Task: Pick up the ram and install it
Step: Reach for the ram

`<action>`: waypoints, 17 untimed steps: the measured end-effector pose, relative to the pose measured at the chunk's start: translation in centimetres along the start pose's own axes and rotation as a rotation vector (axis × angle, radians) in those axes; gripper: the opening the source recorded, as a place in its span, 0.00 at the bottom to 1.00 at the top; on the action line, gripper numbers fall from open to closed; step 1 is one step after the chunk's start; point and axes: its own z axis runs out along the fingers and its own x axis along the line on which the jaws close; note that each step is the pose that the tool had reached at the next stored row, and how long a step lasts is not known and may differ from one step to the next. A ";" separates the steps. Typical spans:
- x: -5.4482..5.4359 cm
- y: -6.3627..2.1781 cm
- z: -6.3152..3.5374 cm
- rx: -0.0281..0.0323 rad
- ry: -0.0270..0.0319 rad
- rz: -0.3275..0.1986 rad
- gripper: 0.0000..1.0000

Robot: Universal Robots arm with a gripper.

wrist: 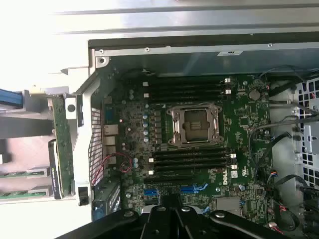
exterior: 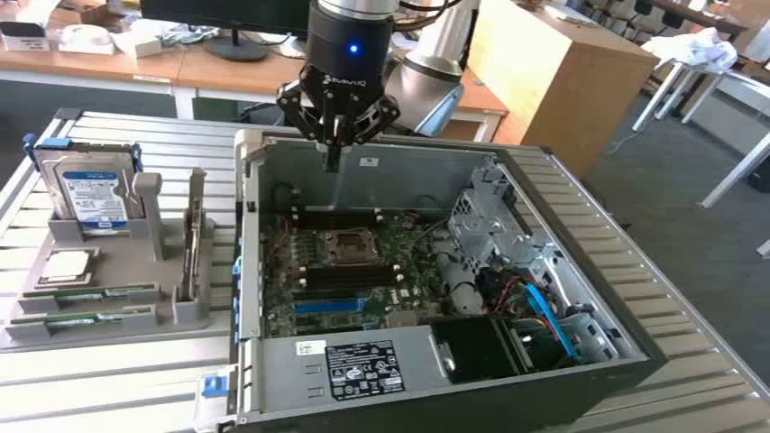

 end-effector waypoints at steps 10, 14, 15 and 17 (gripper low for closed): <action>0.1 0.00 0.01 -0.0001 -0.0002 0.000 0.10; 0.4 -0.03 0.01 0.0000 -0.0001 0.000 0.10; 0.5 -0.04 0.01 0.0000 0.0000 0.000 0.10; 0.8 -0.06 0.01 0.0000 -0.0001 0.000 0.10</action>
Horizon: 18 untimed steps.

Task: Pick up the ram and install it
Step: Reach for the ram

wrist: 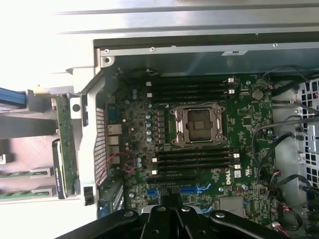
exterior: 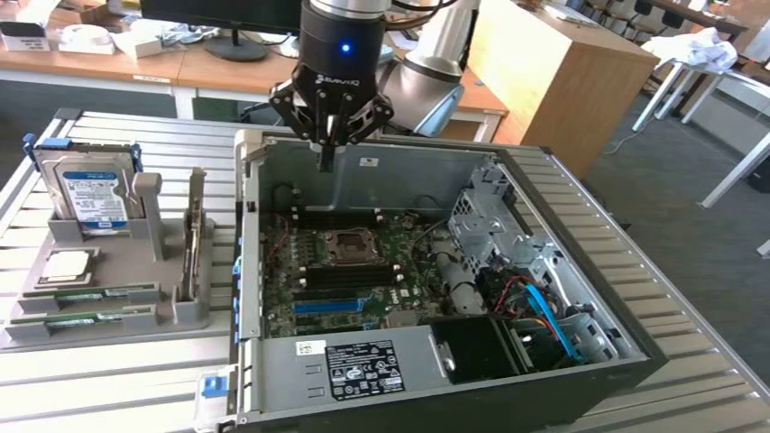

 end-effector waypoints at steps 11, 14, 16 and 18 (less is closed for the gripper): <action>1.9 -0.14 0.01 0.0000 0.0001 0.000 0.10; 2.6 -0.20 0.01 0.0001 0.0002 0.000 0.10; 3.1 -0.24 0.02 0.0000 0.0002 0.000 0.10; 3.7 -0.28 0.02 0.0001 0.0002 0.000 0.10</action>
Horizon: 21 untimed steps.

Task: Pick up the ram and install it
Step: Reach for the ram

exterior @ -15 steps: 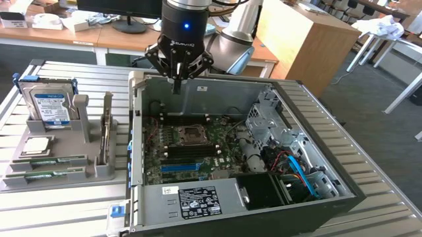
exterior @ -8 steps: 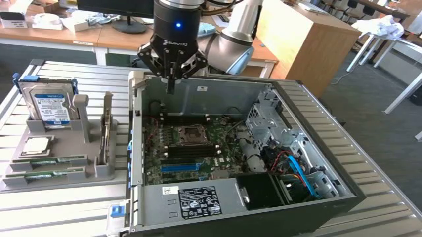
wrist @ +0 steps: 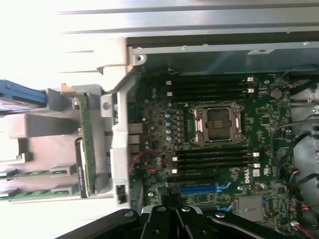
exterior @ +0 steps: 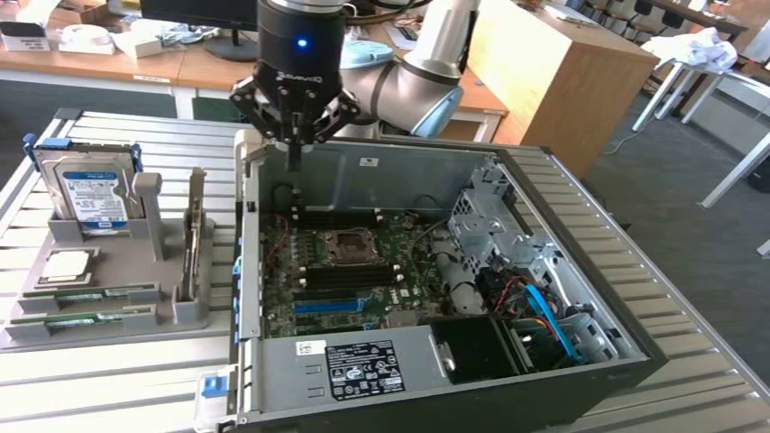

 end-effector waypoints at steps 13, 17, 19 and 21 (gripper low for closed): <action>3.7 -0.28 0.04 0.0016 0.0012 0.000 0.10; 4.9 -0.37 0.07 0.0018 0.0016 0.000 0.10; 5.4 -0.42 0.08 0.0018 0.0018 0.000 0.10; 5.9 -0.45 0.10 0.0019 0.0023 0.000 0.10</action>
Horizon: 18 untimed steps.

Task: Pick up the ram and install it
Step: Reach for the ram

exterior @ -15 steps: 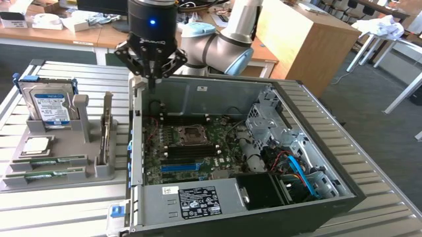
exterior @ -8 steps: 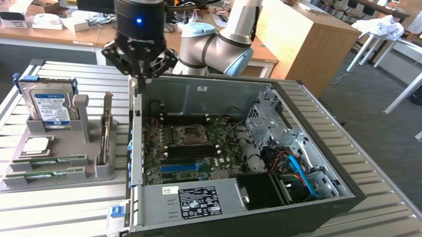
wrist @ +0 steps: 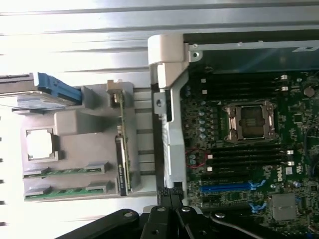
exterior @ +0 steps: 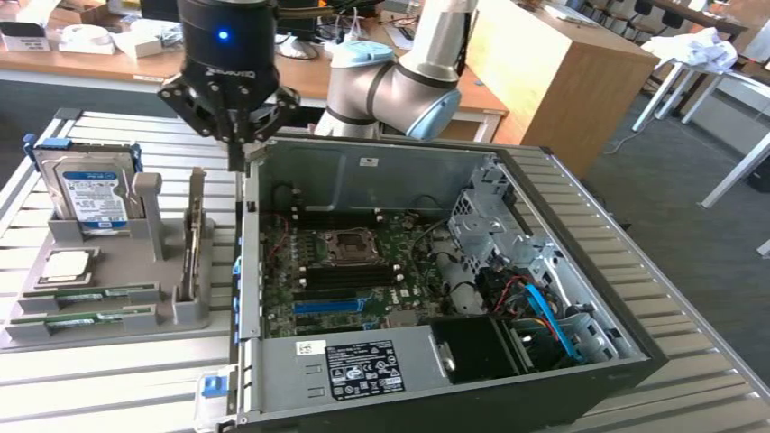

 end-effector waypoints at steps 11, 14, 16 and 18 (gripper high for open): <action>2.5 -0.19 0.08 0.0003 0.0023 0.000 0.10; 3.0 -0.23 0.10 0.0002 0.0025 0.000 0.10; 3.4 -0.26 0.12 0.0003 0.0030 0.000 0.10; 3.9 -0.30 0.14 0.0003 0.0038 0.000 0.10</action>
